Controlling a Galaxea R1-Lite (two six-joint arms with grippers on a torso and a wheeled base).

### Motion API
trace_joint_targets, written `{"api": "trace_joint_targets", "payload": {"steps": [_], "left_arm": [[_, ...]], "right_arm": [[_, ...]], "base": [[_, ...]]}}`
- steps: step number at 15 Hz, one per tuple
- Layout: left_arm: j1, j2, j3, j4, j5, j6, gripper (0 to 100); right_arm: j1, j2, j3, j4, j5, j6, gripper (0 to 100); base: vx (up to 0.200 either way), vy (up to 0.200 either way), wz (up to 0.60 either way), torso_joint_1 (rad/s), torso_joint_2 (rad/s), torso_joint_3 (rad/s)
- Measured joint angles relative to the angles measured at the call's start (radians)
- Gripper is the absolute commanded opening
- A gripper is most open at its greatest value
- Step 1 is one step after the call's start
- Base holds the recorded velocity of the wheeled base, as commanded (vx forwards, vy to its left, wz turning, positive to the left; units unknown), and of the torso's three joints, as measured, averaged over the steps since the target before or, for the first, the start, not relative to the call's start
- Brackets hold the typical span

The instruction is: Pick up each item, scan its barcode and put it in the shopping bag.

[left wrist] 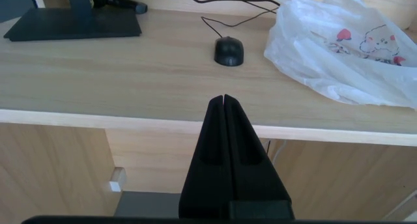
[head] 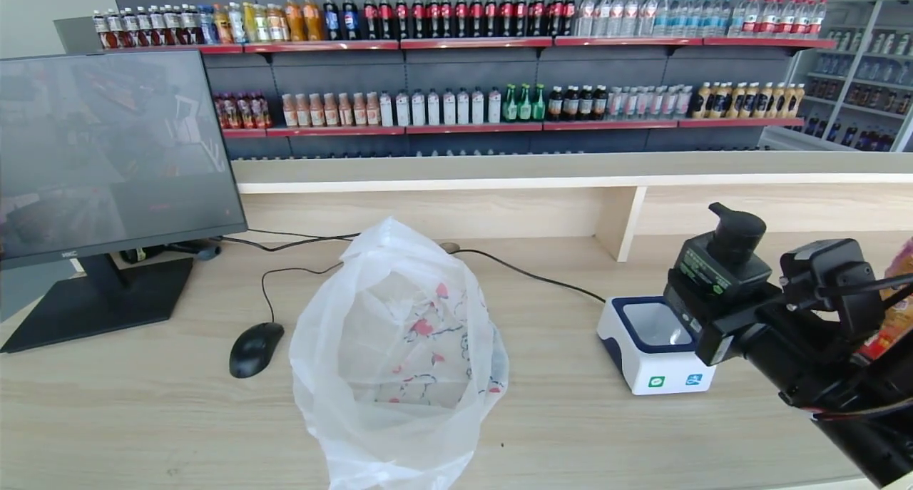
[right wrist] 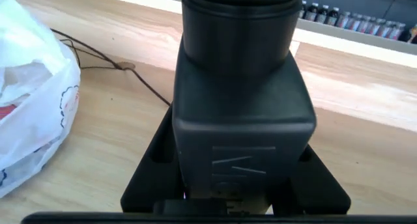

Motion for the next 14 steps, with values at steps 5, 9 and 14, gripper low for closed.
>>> {"api": "trace_joint_targets", "payload": {"steps": [5, 9, 14], "left_arm": [[0.000, 0.000, 0.000, 0.000, 0.000, 0.000, 0], [0.000, 0.000, 0.000, 0.001, 0.000, 0.000, 0], [0.000, 0.000, 0.000, 0.000, 0.000, 0.000, 0]], "right_arm": [[-0.002, 0.051, -0.074, 0.000, 0.074, -0.257, 0], [-0.003, 0.069, -0.093, 0.000, 0.120, -0.367, 0], [-0.008, 0.090, -0.093, 0.000, 0.312, -0.509, 0]], "base": [[0.000, 0.000, 0.00, 0.000, 0.00, 0.000], [0.000, 0.000, 0.00, 0.000, 0.00, 0.000], [0.000, 0.000, 0.00, 0.000, 0.00, 0.000]]}}
